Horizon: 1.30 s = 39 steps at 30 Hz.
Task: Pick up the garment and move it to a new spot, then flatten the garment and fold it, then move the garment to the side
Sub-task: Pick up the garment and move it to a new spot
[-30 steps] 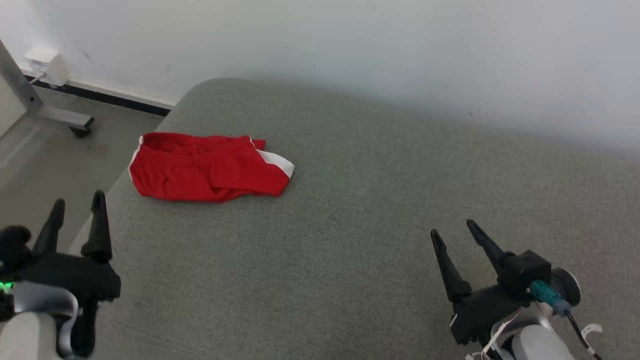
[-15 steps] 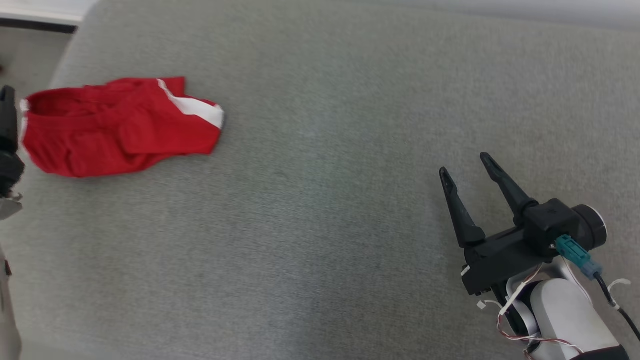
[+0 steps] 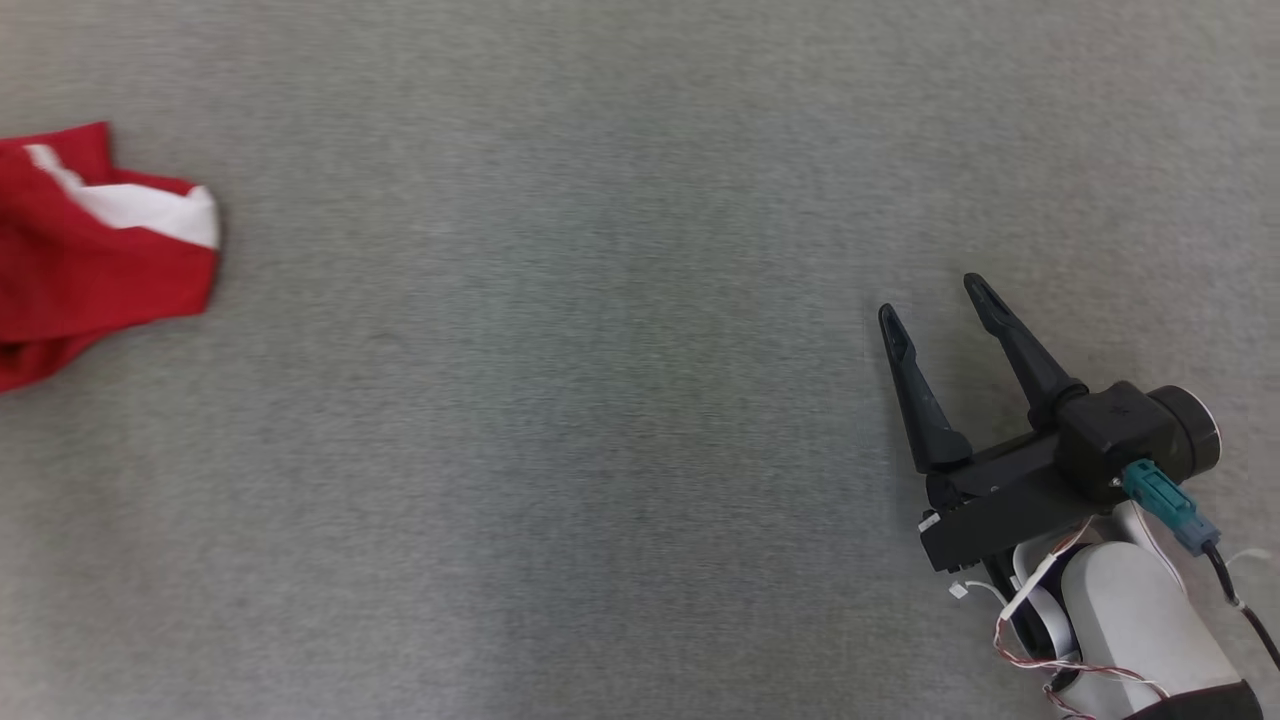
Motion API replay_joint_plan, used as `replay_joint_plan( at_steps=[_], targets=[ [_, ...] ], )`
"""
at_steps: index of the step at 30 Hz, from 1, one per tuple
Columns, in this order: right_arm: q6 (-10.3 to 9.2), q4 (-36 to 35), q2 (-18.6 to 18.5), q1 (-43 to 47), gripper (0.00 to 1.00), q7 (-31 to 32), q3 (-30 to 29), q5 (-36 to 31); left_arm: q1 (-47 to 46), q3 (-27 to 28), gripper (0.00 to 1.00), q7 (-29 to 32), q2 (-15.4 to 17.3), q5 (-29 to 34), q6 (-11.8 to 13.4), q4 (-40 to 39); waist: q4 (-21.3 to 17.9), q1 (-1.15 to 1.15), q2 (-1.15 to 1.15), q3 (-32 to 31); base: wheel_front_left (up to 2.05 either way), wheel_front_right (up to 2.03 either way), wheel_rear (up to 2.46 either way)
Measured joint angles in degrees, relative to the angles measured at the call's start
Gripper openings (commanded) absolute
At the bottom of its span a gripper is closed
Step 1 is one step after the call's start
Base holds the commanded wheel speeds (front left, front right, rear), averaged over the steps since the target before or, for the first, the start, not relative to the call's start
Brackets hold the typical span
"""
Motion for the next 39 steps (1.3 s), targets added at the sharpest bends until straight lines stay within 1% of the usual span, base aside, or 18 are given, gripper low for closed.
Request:
replay_joint_plan(
  at_steps=[8,12,13,14,15,17,19,20,23,24,26,29,35,39],
  targets=[
    [0.00,0.4,1.0,0.0,1.00,-1.1,-0.3,-0.2,0.6,-1.2,1.00,5.5,1.6,1.1,4.2,0.5,-4.3,-0.01,0.00,2.1,0.00,0.00,0.00],
    [0.00,1.0,1.4,0.1,1.00,-1.6,-0.7,-0.2,1.4,-3.0,1.00,9.4,3.0,2.2,5.4,0.7,-5.5,-0.01,-0.01,2.2,0.00,0.00,0.00],
    [0.00,1.2,1.5,0.1,1.00,-1.7,-0.8,-0.2,1.6,-3.4,0.74,10.1,3.2,2.4,5.3,0.7,-5.6,-0.01,-0.01,2.0,0.00,0.00,0.00],
    [0.00,1.3,1.6,0.1,1.00,-1.8,-0.9,-0.2,1.9,-3.7,0.39,10.5,3.4,2.7,5.3,0.5,-5.6,-0.01,-0.01,1.8,0.00,0.00,0.00],
    [0.00,1.5,1.7,0.1,1.00,-2.0,-0.9,-0.2,2.3,-4.0,0.00,10.8,3.4,2.9,5.3,0.3,-5.6,-0.01,-0.01,1.5,0.00,0.00,0.00],
    [0.00,2.2,2.0,0.1,1.00,-2.3,-0.7,0.0,3.0,-4.3,0.00,11.6,3.5,3.1,5.3,0.3,-5.5,-0.02,-0.01,0.8,0.00,0.00,0.00],
    [0.00,2.7,2.5,0.1,1.00,-2.5,-0.5,0.1,3.5,-4.3,0.00,11.7,3.7,3.0,4.6,0.2,-5.5,-0.02,-0.01,-0.1,0.00,0.00,0.00],
    [0.00,3.5,2.8,0.1,1.00,-2.9,-0.3,0.5,3.9,-4.2,0.00,11.0,4.0,2.9,3.5,0.0,-5.4,-0.02,-0.01,-1.1,0.00,0.00,0.00],
    [0.00,4.9,3.4,0.1,1.00,-3.5,-0.2,1.0,3.7,-3.5,0.00,10.2,4.5,1.3,1.6,-0.2,-5.3,-0.02,-0.01,-2.9,0.00,0.00,0.00],
    [0.00,4.9,3.4,0.1,1.00,-3.5,-0.2,1.0,3.7,-3.5,0.00,10.2,4.5,1.3,1.6,-0.2,-5.3,-0.02,-0.01,-2.9,0.00,0.00,0.00],
    [0.00,6.0,3.7,0.2,1.00,-3.9,-0.1,1.4,3.3,-3.8,0.00,10.3,4.5,0.9,0.4,-0.4,-5.3,-0.02,-0.01,-4.5,0.00,0.00,0.00],
    [0.00,7.7,4.1,1.2,1.00,-4.6,0.1,2.1,2.5,-5.2,0.00,10.5,4.5,1.0,-0.7,-2.2,-5.3,-0.02,-0.01,-7.1,0.00,0.00,0.00],
    [0.00,10.6,5.1,2.6,1.00,-5.8,0.9,3.4,2.4,-8.5,0.00,12.3,2.4,2.1,0.3,-11.1,-6.1,-0.02,-0.02,-13.2,0.00,0.00,0.00],
    [0.00,11.9,5.7,3.1,1.00,-6.3,1.2,4.0,2.5,-10.3,0.00,14.1,0.9,1.9,0.3,-16.0,-7.3,-0.03,-0.02,-17.3,0.00,0.00,0.00]
  ],
)
